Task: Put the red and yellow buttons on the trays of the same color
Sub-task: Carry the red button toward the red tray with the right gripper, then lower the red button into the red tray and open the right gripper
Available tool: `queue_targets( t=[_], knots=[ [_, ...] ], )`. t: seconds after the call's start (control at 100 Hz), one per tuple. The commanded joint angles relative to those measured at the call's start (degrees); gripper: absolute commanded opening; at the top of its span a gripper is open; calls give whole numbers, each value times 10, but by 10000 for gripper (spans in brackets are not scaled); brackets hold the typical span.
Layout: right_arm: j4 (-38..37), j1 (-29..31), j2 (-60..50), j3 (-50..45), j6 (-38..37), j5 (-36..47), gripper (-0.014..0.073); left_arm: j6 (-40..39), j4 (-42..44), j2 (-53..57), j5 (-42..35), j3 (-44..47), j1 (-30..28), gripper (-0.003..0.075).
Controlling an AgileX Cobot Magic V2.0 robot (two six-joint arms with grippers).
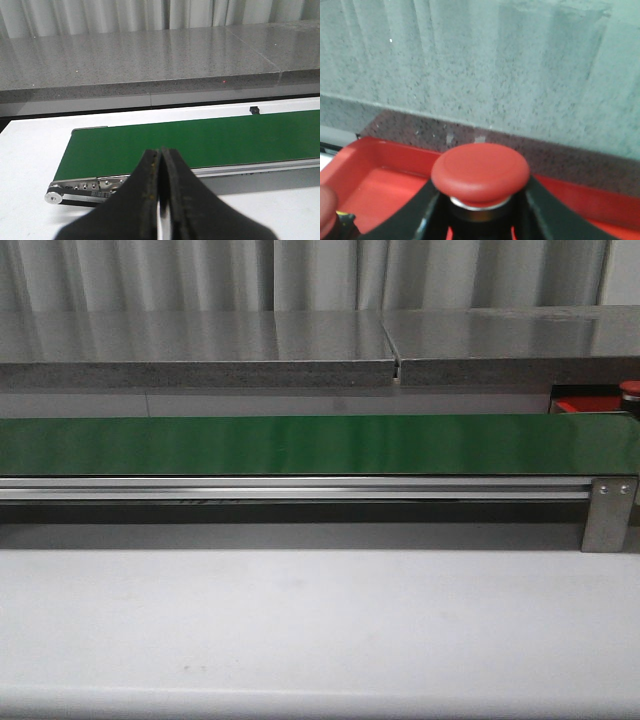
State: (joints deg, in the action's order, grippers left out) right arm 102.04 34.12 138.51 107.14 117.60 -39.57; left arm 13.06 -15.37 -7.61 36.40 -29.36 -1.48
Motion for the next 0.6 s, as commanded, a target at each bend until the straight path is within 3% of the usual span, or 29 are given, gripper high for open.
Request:
queue_targets(
  t=[0.0,0.59],
  knots=[
    [32,8,-25,20,-2,-31,-46,0,-10,-7,-42,-14,4,-20],
    [32,22,42,57,-23,-54,-43,0,-10,-7,-42,-14,4,-20]
  ],
)
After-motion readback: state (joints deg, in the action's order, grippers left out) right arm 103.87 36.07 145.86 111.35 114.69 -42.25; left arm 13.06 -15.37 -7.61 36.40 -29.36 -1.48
